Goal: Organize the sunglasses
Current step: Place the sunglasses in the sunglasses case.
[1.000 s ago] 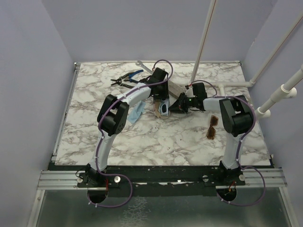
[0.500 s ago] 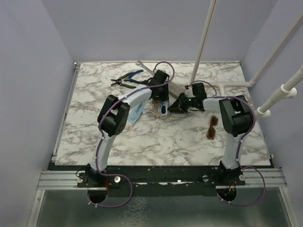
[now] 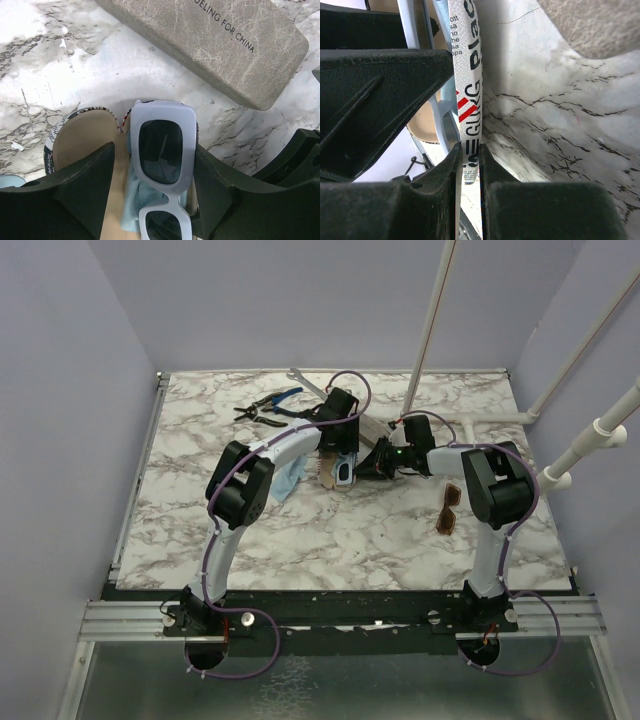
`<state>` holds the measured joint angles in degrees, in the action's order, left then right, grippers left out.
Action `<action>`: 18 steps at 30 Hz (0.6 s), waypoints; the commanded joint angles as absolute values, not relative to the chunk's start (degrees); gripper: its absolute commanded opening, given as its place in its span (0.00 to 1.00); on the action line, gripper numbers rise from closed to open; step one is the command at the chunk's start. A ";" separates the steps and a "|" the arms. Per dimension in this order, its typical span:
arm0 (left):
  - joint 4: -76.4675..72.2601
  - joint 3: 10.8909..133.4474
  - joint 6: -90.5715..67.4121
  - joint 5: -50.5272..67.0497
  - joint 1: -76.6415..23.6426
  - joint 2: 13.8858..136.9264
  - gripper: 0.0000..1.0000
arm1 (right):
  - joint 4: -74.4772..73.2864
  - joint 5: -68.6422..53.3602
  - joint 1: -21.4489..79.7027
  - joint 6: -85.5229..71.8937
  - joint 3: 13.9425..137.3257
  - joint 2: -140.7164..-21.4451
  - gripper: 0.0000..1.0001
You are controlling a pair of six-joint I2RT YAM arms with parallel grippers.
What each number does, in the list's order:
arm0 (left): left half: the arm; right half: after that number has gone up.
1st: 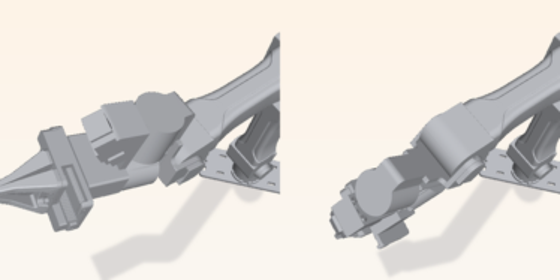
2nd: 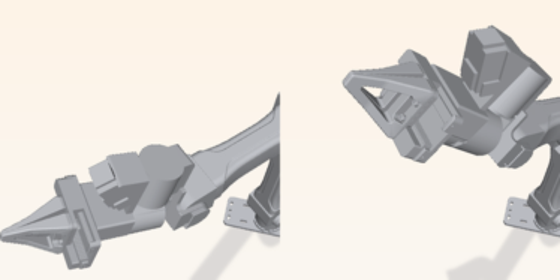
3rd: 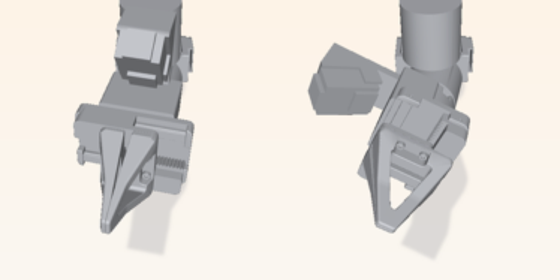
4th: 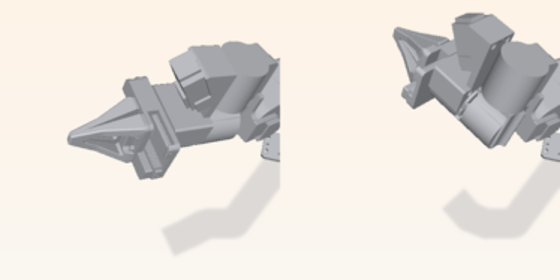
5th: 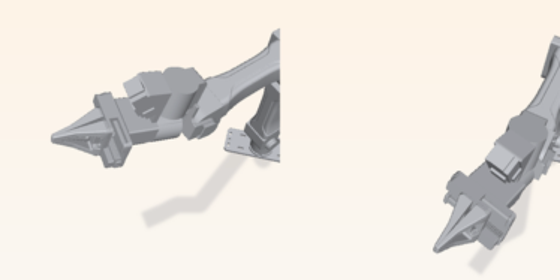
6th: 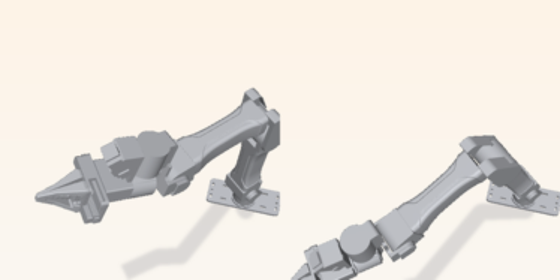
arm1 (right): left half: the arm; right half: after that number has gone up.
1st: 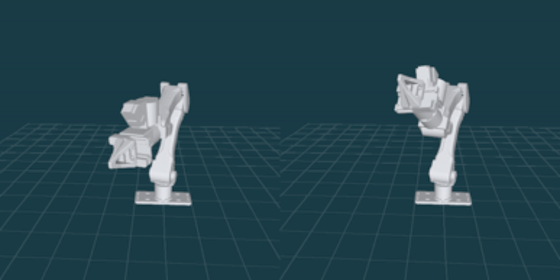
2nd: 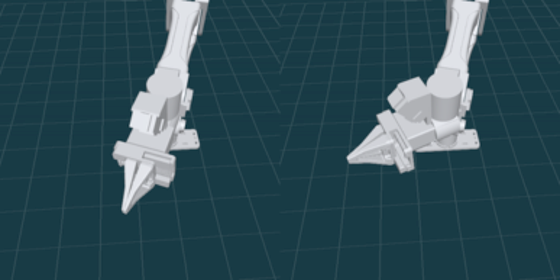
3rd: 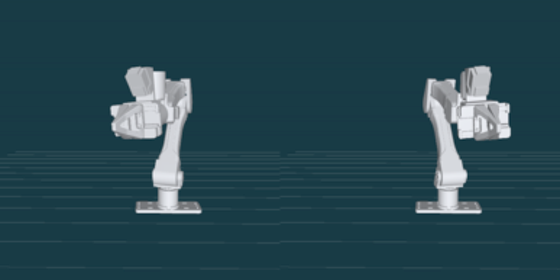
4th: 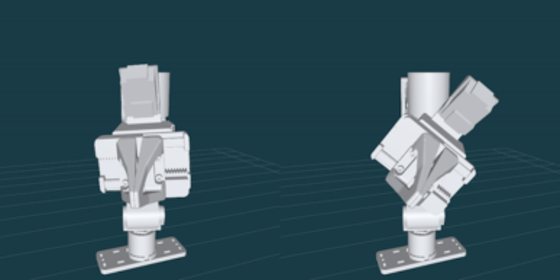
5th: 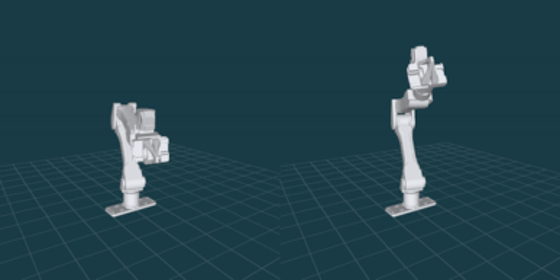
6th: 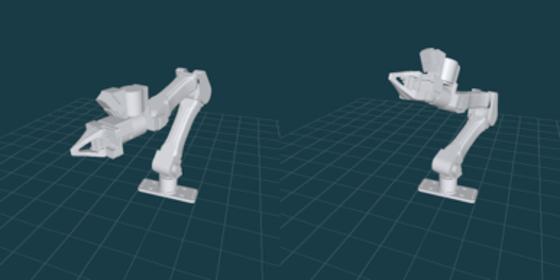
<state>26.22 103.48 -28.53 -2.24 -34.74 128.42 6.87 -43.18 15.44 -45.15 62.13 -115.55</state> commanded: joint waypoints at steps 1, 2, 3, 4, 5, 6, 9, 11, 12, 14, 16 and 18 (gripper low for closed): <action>31.28 103.76 -27.19 -3.17 -34.89 127.22 0.66 | 5.11 -41.13 15.82 -43.88 62.04 -115.67 0.15; 31.31 104.04 -27.16 -3.04 -34.89 127.12 0.66 | 5.03 -41.13 15.86 -43.78 62.12 -115.68 0.15; 31.29 104.37 -27.02 -2.87 -34.89 126.97 0.67 | 4.86 -41.18 15.83 -43.63 62.20 -115.69 0.15; 31.29 104.66 -26.87 -2.55 -34.89 126.80 0.67 | 4.77 -41.14 15.82 -43.61 62.22 -115.73 0.15; 31.29 105.07 -26.62 -2.22 -34.89 126.60 0.67 | 4.75 -41.14 15.82 -43.53 62.30 -115.75 0.15; 31.30 105.47 -26.43 -2.01 -34.89 126.26 0.67 | 4.75 -41.13 15.82 -43.51 62.36 -115.75 0.15; 31.29 106.07 -25.53 -1.91 -34.89 125.34 0.67 | 4.75 -41.05 15.82 -43.46 62.41 -116.05 0.15; 31.49 106.04 -25.03 -2.10 -34.89 124.64 0.67 | 4.74 -40.88 15.83 -43.54 62.53 -116.18 0.14; 31.65 105.97 -24.86 -2.11 -34.89 124.38 0.67 | 4.74 -40.75 15.82 -43.51 62.58 -116.19 0.14; 32.00 105.83 -24.71 -1.67 -34.89 123.99 0.67 | 4.75 -40.63 15.83 -43.53 62.72 -116.19 0.14; 32.44 105.67 -24.85 -1.30 -34.89 123.61 0.67 | 4.62 -40.68 15.82 -43.45 62.90 -116.28 0.14; 32.61 105.77 -24.88 -0.87 -34.89 123.22 0.67 | 4.44 -40.65 15.82 -43.28 63.09 -116.29 0.14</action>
